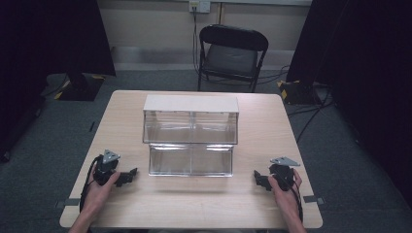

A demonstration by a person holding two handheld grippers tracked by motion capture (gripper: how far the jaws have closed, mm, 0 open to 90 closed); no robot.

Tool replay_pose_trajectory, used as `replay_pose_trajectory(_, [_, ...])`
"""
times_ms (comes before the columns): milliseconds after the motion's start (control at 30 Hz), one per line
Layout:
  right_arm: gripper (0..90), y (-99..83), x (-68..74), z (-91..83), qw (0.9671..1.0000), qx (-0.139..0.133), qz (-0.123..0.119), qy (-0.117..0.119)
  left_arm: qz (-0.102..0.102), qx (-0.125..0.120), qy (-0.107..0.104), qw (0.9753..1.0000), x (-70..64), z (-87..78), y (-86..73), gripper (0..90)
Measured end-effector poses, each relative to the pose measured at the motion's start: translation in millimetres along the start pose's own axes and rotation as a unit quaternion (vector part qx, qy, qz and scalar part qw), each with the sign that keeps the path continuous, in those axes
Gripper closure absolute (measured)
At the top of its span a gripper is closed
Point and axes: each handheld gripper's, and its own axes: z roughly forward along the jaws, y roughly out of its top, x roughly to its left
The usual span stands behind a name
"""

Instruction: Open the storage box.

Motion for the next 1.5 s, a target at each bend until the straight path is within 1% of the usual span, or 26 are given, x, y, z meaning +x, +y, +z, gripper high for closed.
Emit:
replay_pose_trajectory(267, [9.6, -0.2, 0.4, -0.5, 1.0, 0.0, -0.001, 0.0, 0.001, 0.0, 0.0, 1.0, 0.1, -0.1, 0.0, 8.9])
replay_pose_trajectory(300, [10.9, -0.3, 0.7, -0.6, 1.0, -0.001, -0.001, 0.0, 0.002, 0.001, 0.0, 1.0, 0.3, -0.2, 0.0, 8.9])
replay_pose_trajectory(367, [13.1, -0.8, 1.9, -1.6, 1.0, -0.004, -0.001, 0.006, 0.0, 0.0, 0.0, 1.0, 0.1, -0.1, 0.0, 8.9])
replay_pose_trajectory(500, [14.1, -0.3, 4.0, -4.2, 0.9997, 0.0, -0.004, 0.023, 0.001, 0.0, 0.0, 1.0, 0.2, -0.1, 0.0, 8.9])
replay_pose_trajectory(600, [14.1, 1.9, 5.6, -8.0, 0.9994, -0.007, -0.004, 0.034, 0.001, 0.0, 0.0, 1.0, 0.2, -0.1, 0.0, 9.0])
replay_pose_trajectory(633, [14.1, 3.5, 7.9, -10.3, 0.999, -0.011, -0.005, 0.043, 0.001, 0.001, 0.0, 1.0, 0.2, -0.1, 0.0, 8.9])
replay_pose_trajectory(667, [14.1, 3.5, 7.9, -10.3, 0.999, -0.011, -0.005, 0.043, 0.003, 0.0, 0.0, 1.0, 0.4, -0.1, 0.0, 8.9])
replay_pose_trajectory(700, [14.2, 4.3, 9.1, -11.6, 0.9989, -0.011, -0.006, 0.045, 0.001, 0.0, 0.0, 1.0, 0.2, -0.1, 0.0, 9.0])
replay_pose_trajectory(733, [14.1, 5.7, 11.9, -13.8, 0.9984, -0.016, -0.008, 0.053, 0.003, 0.001, 0.0, 1.0, 0.4, -0.2, 0.0, 8.9])
replay_pose_trajectory(833, [14.1, 6.9, 15.1, -16.4, 0.9981, -0.021, -0.011, 0.057, 0.001, 0.0, 0.0, 1.0, 0.2, -0.1, 0.0, 8.9])
replay_pose_trajectory(867, [14.1, 8.1, 18.2, -19.9, 0.9975, -0.026, -0.015, 0.063, 0.001, 0.0, 0.0, 1.0, 0.2, -0.1, 0.0, 8.9])
replay_pose_trajectory(900, [14.1, 8.1, 18.2, -19.9, 0.9975, -0.026, -0.015, 0.063, 0.001, 0.0, 0.0, 1.0, 0.2, -0.1, 0.0, 8.9])
replay_pose_trajectory(967, [14.0, 9.3, 21.7, -23.0, 0.9971, -0.03, -0.022, 0.066, 0.001, 0.001, 0.0, 1.0, 0.2, -0.1, 0.0, 8.9])
replay_pose_trajectory(1067, [14.1, 10.2, 27.1, -26.2, 0.9968, -0.03, -0.026, 0.069, 0.001, -0.001, 0.0, 1.0, 0.1, 0.0, -0.1, 8.9])
replay_pose_trajectory(1167, [14.1, 10.5, 33.1, -29.6, 0.9961, -0.033, -0.036, 0.074, 0.0, -0.001, 0.001, 1.0, 0.0, -0.1, -0.2, 8.9])
replay_pose_trajectory(1233, [14.1, 10.8, 36.8, -31.9, 0.9952, -0.035, -0.04, 0.082, 0.0, -0.001, 0.001, 1.0, 0.0, -0.1, -0.2, 8.9])
replay_pose_trajectory(1267, [14.1, 11.1, 40.5, -33.9, 0.994, -0.037, -0.042, 0.094, 0.0, 0.0, 0.0, 1.0, 0.0, -0.1, -0.2, 8.9])
replay_pose_trajectory(1300, [14.1, 11.4, 42.3, -34.4, 0.9933, -0.038, -0.045, 0.099, 0.0, -0.001, 0.001, 1.0, -0.1, -0.1, -0.2, 8.9])
replay_pose_trajectory(1333, [14.1, 11.4, 42.3, -34.4, 0.9933, -0.038, -0.045, 0.099, 0.0, -0.001, 0.001, 1.0, 0.0, -0.1, -0.2, 8.9])
replay_pose_trajectory(1500, [14.2, 13.0, 51.9, -36.7, 0.9909, -0.041, -0.049, 0.118, 0.0, 0.0, 0.001, 1.0, 0.0, -0.1, -0.2, 8.9])
